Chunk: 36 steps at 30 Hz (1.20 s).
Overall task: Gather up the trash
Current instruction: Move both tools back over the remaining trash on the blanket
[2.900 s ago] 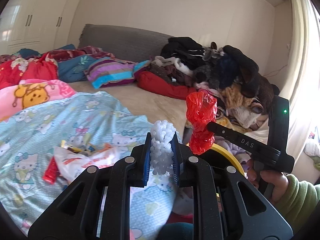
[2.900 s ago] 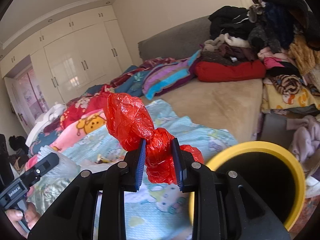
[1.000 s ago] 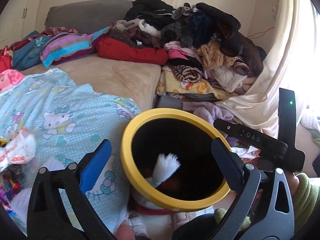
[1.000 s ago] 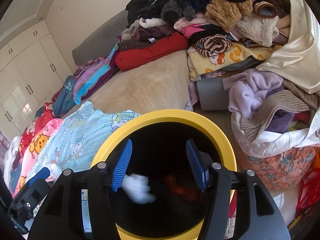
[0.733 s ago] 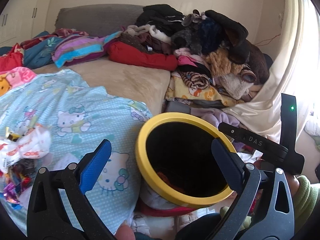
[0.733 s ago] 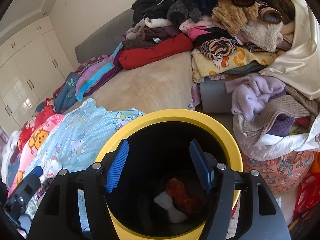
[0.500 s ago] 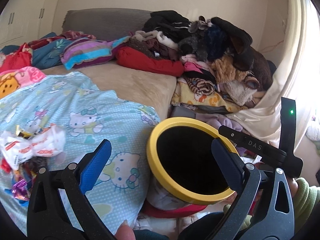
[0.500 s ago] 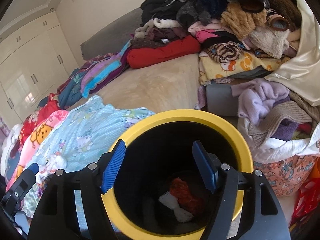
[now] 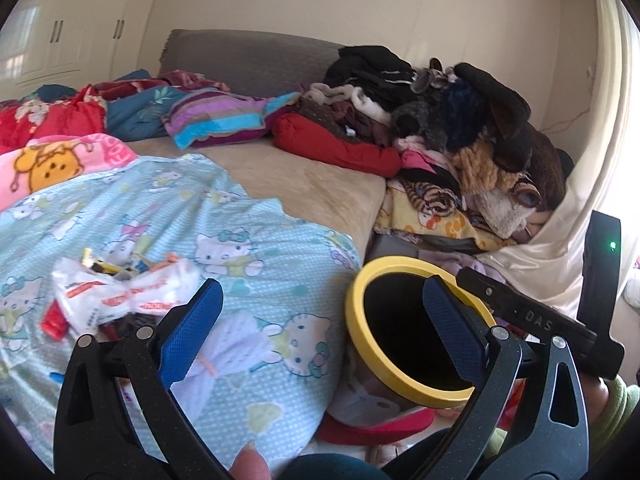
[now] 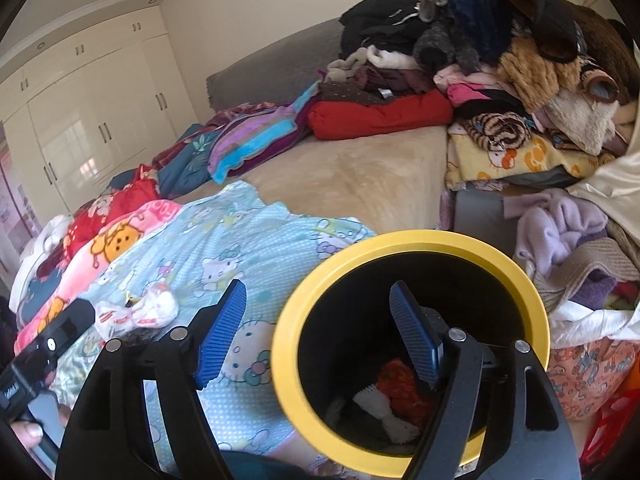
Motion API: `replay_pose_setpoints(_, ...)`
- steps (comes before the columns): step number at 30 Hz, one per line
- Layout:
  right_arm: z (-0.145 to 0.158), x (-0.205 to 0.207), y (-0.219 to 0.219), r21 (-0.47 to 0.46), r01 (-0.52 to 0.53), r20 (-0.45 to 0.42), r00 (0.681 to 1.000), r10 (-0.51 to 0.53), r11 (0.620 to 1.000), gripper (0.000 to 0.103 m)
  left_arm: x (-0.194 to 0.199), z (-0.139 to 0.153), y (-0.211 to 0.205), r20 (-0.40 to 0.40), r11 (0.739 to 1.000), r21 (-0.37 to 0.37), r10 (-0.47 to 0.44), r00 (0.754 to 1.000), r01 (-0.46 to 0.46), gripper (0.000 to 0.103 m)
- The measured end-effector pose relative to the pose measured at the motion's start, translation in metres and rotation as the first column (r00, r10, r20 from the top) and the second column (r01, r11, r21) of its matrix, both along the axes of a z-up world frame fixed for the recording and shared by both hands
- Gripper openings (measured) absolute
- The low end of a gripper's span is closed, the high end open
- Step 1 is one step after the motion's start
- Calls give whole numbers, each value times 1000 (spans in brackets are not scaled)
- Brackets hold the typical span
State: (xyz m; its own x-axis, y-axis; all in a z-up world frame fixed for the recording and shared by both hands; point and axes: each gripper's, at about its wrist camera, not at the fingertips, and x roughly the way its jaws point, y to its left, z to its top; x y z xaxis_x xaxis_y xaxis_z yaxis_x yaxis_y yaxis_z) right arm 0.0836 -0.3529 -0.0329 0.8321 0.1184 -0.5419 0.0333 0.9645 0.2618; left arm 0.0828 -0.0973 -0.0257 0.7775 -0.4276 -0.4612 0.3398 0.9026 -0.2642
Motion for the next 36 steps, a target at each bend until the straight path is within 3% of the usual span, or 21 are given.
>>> replay_pose_setpoints(13, 12, -7, 47, -19, -78, 41, 996, 79, 997, 81, -4, 13, 46, 51, 993, -10, 122, 991, -121, 92)
replay_pose_setpoints(36, -5, 7, 148, -50, -221, -11, 975, 221, 974, 85, 6, -4, 124, 4, 953, -43, 301, 954, -300, 92)
